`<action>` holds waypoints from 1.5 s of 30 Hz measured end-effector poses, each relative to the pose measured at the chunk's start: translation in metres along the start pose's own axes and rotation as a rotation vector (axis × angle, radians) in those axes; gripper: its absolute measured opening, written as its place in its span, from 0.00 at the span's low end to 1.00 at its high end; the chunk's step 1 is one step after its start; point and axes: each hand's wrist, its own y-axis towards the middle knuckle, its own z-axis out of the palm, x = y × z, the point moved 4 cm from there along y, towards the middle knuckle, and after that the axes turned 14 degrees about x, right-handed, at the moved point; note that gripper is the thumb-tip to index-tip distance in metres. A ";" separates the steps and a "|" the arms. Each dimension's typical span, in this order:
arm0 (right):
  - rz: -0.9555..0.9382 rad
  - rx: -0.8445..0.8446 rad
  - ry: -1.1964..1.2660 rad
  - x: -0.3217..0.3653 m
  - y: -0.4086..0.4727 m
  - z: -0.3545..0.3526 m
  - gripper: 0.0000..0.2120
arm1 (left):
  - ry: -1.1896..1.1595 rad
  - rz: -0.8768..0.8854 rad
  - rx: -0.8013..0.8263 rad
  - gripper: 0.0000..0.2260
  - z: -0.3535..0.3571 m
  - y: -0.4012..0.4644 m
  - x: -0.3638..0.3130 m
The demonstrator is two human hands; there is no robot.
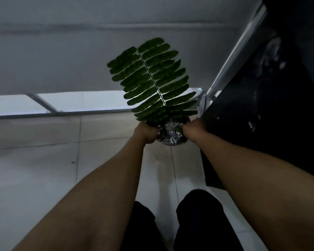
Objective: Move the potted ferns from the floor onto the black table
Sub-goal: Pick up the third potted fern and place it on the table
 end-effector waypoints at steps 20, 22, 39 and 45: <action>-0.277 0.029 0.162 0.184 -0.381 -0.220 0.10 | -0.082 0.061 -0.211 0.12 -0.148 -0.365 -0.275; -0.308 0.022 0.175 0.184 -0.395 -0.238 0.12 | -0.081 0.090 -0.221 0.12 -0.143 -0.381 -0.294; -0.440 0.041 0.054 0.072 -0.469 -0.380 0.17 | -0.207 0.130 -0.425 0.07 0.014 -0.454 -0.388; -0.455 0.019 0.106 0.025 -0.493 -0.418 0.19 | -0.146 0.188 -0.414 0.07 0.064 -0.475 -0.419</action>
